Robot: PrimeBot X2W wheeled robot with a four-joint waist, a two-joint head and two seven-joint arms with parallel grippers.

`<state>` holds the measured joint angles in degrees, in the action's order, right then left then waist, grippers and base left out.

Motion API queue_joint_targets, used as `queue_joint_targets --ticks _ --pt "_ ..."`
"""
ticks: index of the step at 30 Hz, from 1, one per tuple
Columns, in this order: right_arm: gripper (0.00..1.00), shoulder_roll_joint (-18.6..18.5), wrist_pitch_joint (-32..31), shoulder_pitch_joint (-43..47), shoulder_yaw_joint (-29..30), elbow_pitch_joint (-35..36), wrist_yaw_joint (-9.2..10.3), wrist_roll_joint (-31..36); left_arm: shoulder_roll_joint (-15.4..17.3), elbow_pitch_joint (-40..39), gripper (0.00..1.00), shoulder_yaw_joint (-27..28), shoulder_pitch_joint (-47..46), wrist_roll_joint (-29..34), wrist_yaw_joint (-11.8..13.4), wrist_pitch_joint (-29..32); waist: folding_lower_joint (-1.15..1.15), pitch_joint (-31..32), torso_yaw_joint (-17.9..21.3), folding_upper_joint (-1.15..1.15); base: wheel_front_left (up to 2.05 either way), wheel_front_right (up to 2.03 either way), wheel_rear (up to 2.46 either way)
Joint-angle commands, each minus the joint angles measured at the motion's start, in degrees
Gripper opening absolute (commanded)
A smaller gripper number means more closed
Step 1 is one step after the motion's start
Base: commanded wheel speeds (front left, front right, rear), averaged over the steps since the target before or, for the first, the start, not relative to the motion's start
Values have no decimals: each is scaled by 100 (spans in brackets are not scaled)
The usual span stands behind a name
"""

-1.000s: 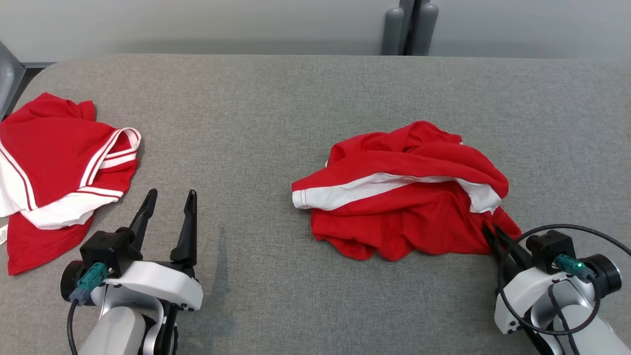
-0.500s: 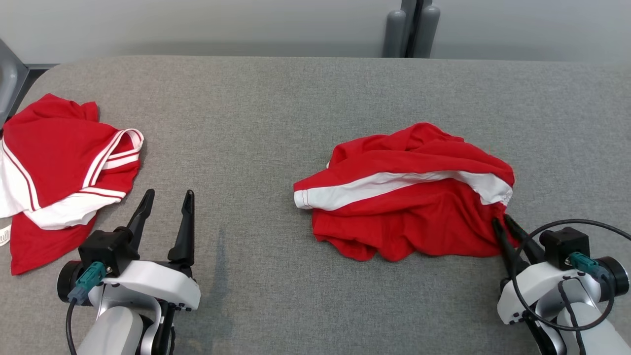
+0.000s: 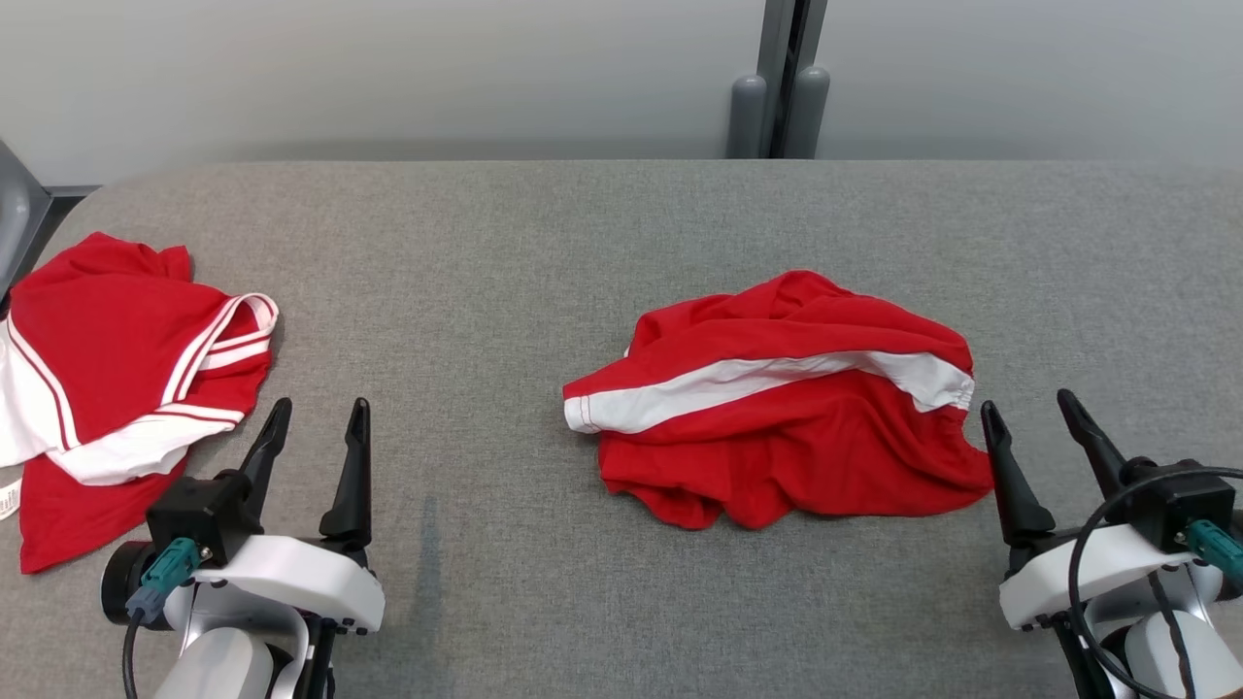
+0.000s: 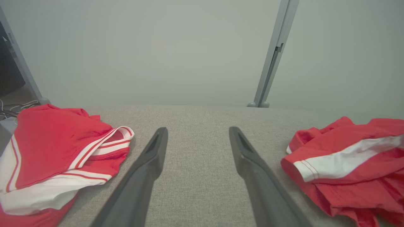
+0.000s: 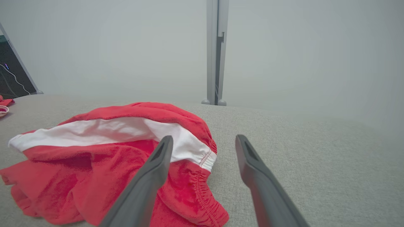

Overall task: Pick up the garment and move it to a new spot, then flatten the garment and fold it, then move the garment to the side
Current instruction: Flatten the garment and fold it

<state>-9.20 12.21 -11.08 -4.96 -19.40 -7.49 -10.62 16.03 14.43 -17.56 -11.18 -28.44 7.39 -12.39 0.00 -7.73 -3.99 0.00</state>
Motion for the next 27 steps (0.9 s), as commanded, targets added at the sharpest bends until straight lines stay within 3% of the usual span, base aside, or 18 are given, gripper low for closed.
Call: queue_joint_targets --ticks 1,17,27 --pt "100 -4 45 63 78 73 -1 8 52 -30 100 27 45 -38 36 -3 0 57 27 0 0 0 0" --pt "100 185 -120 481 333 502 -1 -305 195 -475 100 -82 688 -65 234 209 0 561 94 0 0 0 0" --pt "100 224 -214 612 346 596 -1 -362 250 -608 100 -176 755 -86 189 348 0 601 113 0 0 0 0"
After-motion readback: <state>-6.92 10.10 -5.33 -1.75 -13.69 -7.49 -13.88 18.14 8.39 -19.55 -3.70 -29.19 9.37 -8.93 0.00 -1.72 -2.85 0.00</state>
